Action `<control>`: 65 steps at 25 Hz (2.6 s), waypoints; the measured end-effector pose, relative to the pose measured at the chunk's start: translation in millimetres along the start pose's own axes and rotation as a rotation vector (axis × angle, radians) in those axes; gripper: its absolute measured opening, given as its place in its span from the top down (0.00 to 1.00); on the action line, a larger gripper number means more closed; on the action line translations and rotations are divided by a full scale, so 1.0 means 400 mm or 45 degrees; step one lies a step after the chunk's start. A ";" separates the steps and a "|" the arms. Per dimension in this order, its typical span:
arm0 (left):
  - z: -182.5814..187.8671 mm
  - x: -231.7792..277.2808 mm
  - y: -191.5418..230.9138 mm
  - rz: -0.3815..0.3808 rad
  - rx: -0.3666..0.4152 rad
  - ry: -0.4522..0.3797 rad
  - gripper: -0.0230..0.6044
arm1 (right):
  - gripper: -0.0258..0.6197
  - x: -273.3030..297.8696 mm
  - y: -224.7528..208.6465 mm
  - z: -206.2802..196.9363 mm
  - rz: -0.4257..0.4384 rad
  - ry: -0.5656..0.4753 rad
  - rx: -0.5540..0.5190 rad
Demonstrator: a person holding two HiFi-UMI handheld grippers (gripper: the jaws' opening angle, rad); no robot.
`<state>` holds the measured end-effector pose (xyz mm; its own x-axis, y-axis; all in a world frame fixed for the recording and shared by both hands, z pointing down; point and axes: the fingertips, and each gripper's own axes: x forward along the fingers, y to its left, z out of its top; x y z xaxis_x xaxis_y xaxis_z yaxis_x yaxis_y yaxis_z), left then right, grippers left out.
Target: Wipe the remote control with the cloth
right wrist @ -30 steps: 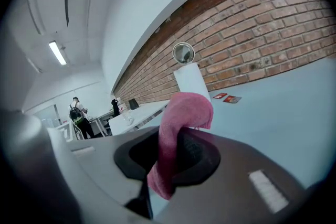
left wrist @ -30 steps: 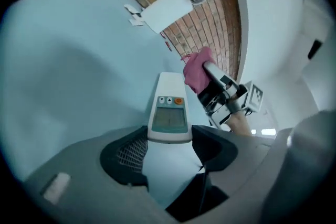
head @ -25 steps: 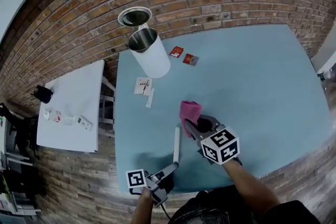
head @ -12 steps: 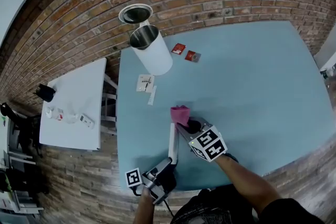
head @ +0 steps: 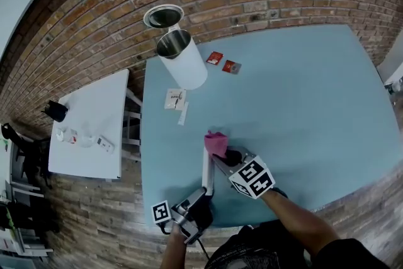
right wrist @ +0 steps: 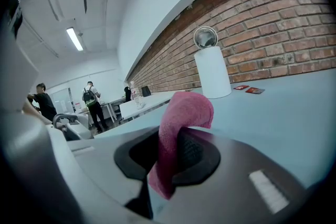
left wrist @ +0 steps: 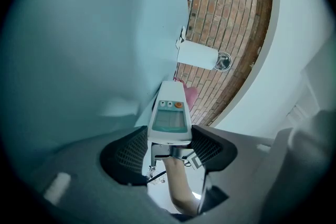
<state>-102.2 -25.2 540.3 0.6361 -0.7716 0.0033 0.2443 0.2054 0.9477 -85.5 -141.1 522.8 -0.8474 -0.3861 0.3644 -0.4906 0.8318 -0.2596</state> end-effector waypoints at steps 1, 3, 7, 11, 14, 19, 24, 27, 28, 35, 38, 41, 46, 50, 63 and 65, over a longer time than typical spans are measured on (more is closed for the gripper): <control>-0.001 0.001 0.000 -0.002 -0.001 -0.003 0.56 | 0.86 -0.005 0.006 -0.001 0.006 -0.004 0.004; -0.002 0.002 0.001 -0.003 0.002 -0.006 0.56 | 0.86 -0.014 0.021 -0.005 0.019 -0.012 0.012; -0.007 0.007 0.001 0.003 0.005 -0.008 0.56 | 0.86 -0.032 0.049 -0.015 0.031 -0.025 0.035; -0.007 0.010 -0.001 0.003 0.004 -0.021 0.56 | 0.86 -0.050 0.077 -0.020 0.053 -0.036 0.041; -0.011 0.018 -0.001 0.000 0.006 -0.019 0.56 | 0.86 -0.069 0.098 -0.024 0.078 -0.040 0.040; -0.020 0.022 0.003 -0.005 0.004 -0.023 0.56 | 0.86 -0.103 0.135 -0.040 0.100 -0.039 0.053; -0.020 0.029 0.003 -0.014 0.001 -0.027 0.56 | 0.86 -0.139 0.175 -0.043 0.113 -0.061 0.060; -0.023 0.033 0.003 -0.019 -0.004 -0.026 0.56 | 0.86 -0.158 0.198 -0.049 0.120 -0.061 0.056; -0.025 0.034 0.002 -0.022 -0.005 -0.026 0.56 | 0.86 -0.165 0.204 -0.051 0.122 -0.061 0.057; -0.027 0.042 -0.002 -0.042 -0.024 -0.040 0.56 | 0.86 -0.209 0.253 -0.044 0.169 -0.097 0.157; -0.020 0.042 -0.004 -0.054 -0.035 -0.058 0.56 | 0.86 -0.223 0.271 -0.010 0.213 -0.164 0.231; -0.022 0.046 -0.009 -0.072 -0.052 -0.065 0.56 | 0.86 -0.221 0.290 -0.008 0.246 -0.183 0.267; -0.027 0.055 -0.005 -0.082 -0.061 -0.066 0.56 | 0.86 -0.201 0.293 -0.062 0.220 -0.101 0.226; -0.031 0.056 -0.002 -0.080 -0.061 -0.056 0.56 | 0.86 -0.200 0.281 -0.098 0.193 -0.035 0.213; -0.027 0.041 0.024 0.151 0.275 0.000 0.56 | 0.86 -0.258 0.187 -0.090 0.066 -0.111 0.326; -0.024 0.035 0.031 0.235 0.398 0.018 0.56 | 0.86 -0.269 0.161 -0.089 0.023 -0.124 0.349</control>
<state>-83.2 -27.9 549.0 0.6590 -0.7300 0.1811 -0.1096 0.1450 0.9833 -18.6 -31.9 498.8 -0.8656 -0.4194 0.2734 -0.5003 0.7053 -0.5022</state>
